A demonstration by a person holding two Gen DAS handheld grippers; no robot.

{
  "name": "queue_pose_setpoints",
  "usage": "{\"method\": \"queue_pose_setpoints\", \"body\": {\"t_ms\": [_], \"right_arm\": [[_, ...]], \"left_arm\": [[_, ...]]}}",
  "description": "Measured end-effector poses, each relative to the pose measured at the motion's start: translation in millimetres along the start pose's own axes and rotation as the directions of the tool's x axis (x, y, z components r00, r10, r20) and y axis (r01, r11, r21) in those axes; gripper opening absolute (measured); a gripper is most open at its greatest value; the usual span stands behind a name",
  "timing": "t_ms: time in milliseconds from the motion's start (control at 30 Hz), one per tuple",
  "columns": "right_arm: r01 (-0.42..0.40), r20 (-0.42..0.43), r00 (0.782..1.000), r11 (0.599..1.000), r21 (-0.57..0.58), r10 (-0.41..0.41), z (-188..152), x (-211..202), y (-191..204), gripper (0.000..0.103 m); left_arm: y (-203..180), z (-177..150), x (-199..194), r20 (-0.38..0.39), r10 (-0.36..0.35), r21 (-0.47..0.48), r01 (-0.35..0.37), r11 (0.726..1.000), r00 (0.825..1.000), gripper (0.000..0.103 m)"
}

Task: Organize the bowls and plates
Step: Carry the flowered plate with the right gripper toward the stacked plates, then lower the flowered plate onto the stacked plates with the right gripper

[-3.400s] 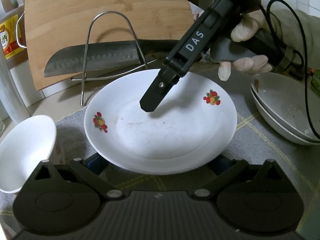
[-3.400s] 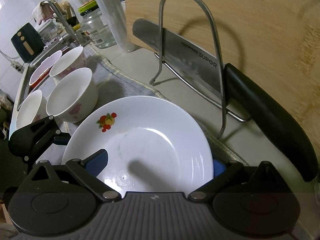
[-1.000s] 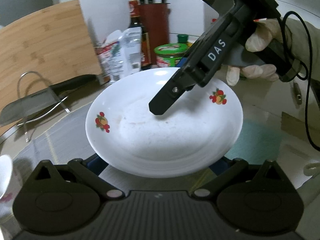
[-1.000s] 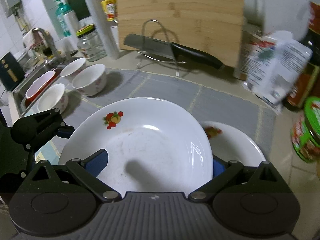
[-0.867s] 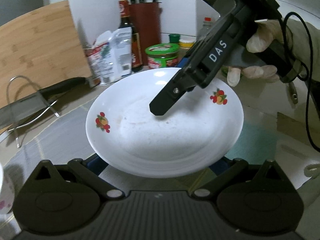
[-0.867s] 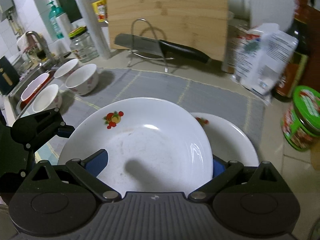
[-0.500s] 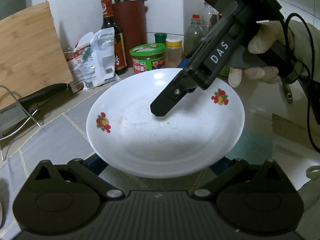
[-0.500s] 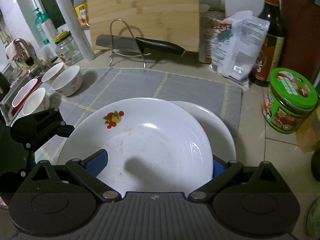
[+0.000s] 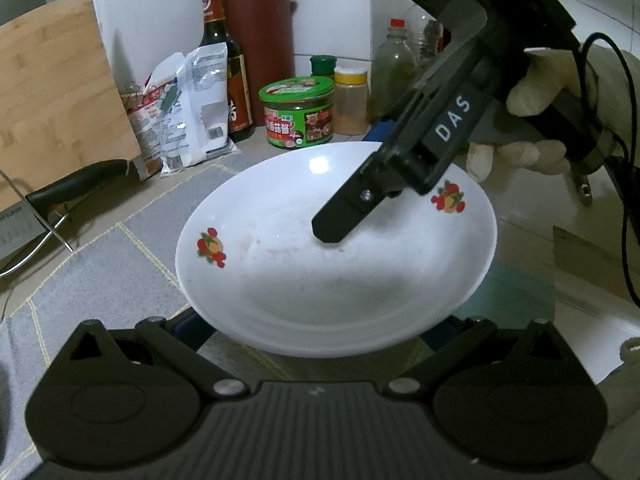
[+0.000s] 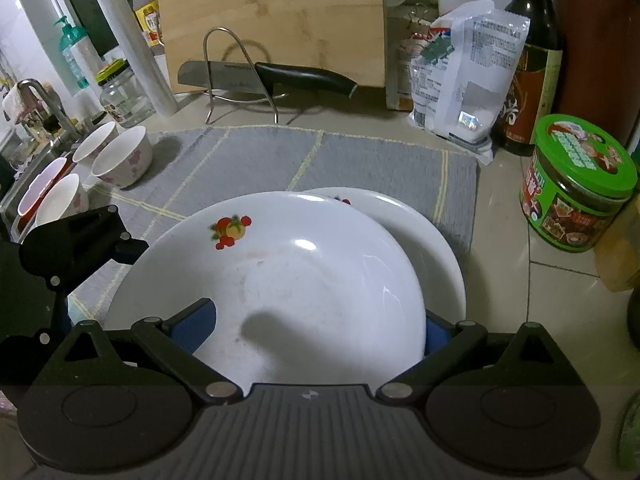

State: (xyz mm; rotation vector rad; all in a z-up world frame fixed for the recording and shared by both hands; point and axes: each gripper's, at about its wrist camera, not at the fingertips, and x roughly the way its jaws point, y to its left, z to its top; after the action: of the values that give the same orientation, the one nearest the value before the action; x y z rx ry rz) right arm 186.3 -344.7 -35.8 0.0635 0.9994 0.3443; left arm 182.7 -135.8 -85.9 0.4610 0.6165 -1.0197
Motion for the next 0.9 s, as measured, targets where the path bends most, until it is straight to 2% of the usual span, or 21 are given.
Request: {"method": "queue_pose_setpoints", "body": {"t_ms": [900], "right_arm": [[-0.005,-0.046,0.999,0.999,0.044,0.007,-1.5,14.3,-11.1,0.103]], "left_arm": [[4.6,4.8,17.6,-0.050,-0.020,0.006,0.020,1.000,0.999,0.102]]}}
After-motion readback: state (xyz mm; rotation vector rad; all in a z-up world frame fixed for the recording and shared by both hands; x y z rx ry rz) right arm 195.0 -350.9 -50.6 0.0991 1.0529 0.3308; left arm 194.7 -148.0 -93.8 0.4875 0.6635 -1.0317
